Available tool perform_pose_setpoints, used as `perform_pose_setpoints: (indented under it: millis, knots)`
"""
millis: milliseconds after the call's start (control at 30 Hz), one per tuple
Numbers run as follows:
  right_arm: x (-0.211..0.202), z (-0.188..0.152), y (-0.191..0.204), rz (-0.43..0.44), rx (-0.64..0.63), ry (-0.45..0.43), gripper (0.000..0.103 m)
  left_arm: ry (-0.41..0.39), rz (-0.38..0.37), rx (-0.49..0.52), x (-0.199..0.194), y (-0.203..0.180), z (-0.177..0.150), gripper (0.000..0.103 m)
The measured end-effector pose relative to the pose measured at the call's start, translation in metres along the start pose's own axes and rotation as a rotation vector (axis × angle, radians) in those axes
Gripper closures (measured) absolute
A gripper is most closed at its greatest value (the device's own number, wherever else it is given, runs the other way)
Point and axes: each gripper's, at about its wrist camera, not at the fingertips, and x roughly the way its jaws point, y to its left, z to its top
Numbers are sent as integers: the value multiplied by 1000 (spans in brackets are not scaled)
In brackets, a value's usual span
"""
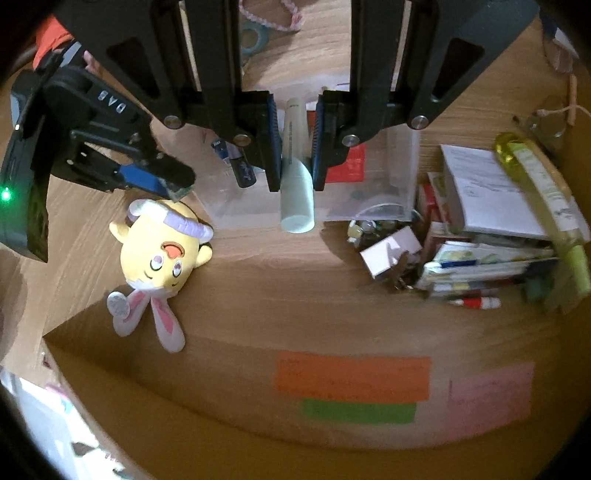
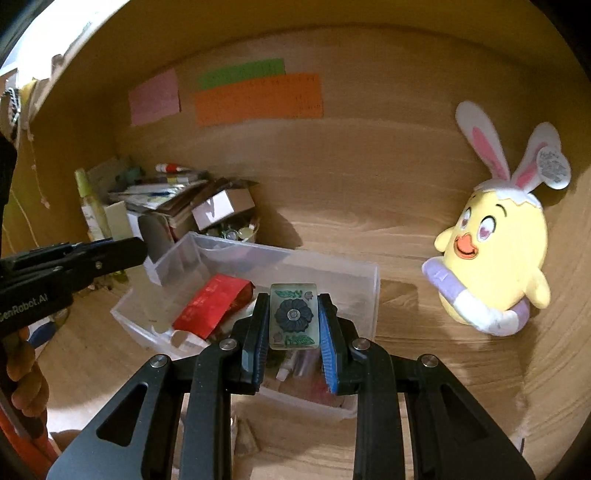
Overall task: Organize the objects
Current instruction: 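Carry the pale tube and green eraser into the bin and open both tools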
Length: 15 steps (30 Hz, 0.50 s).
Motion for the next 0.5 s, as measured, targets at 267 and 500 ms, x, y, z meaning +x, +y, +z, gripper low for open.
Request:
perform_pose_setpoints:
  millis: [267, 500]
  knots:
    - [40, -11, -7, -12, 7, 102, 81, 116, -25, -18, 50, 6, -5, 88]
    - [62, -19, -12, -14, 8, 157, 81, 143, -31, -60, 69, 20, -7, 87]
